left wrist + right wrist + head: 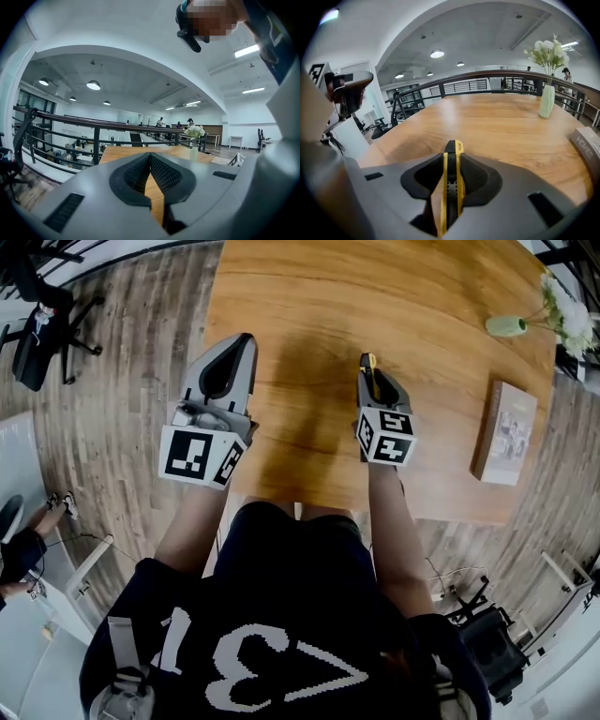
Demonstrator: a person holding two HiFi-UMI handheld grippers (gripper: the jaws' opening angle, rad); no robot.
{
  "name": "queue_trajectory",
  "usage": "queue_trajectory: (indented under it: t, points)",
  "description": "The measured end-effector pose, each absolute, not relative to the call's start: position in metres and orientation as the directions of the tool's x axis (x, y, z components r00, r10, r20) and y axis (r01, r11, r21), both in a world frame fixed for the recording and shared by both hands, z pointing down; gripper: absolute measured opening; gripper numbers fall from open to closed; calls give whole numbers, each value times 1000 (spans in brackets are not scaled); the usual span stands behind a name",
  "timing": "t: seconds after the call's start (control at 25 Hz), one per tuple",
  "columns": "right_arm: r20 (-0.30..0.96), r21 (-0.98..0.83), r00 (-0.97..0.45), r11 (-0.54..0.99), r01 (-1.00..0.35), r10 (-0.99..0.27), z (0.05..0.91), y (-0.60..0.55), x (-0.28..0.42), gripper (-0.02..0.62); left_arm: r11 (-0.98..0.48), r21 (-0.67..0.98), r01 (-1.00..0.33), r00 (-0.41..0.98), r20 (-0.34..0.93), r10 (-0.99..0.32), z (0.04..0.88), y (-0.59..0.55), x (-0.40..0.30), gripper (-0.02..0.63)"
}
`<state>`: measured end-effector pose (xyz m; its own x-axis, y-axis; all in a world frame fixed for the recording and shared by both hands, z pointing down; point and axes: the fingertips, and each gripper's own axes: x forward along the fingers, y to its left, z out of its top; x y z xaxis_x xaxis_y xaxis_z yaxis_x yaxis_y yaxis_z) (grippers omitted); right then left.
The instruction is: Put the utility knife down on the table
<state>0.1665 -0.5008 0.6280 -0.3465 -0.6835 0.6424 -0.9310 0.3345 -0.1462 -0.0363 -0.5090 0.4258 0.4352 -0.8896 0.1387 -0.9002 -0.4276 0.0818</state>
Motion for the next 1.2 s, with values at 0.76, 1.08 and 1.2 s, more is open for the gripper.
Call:
queue_trajectory:
  t: [0.76,1.08,1.2]
  points:
    - [134,-53,-342,338,-940,-930,396,-515,208,25,-415,18,-910,415,-9,-910,335,-508,-49,15]
    - [-128,-56,-340,349,-936,-932,266,-488,222,23,-393,-21,-919,393,-108,-913,272,-488,-58,15]
    - [-172,-65,-344,359,-931,-923,245,-481,222,23,-387,-31,-922,388,-132,-912,258,-481,-60,15]
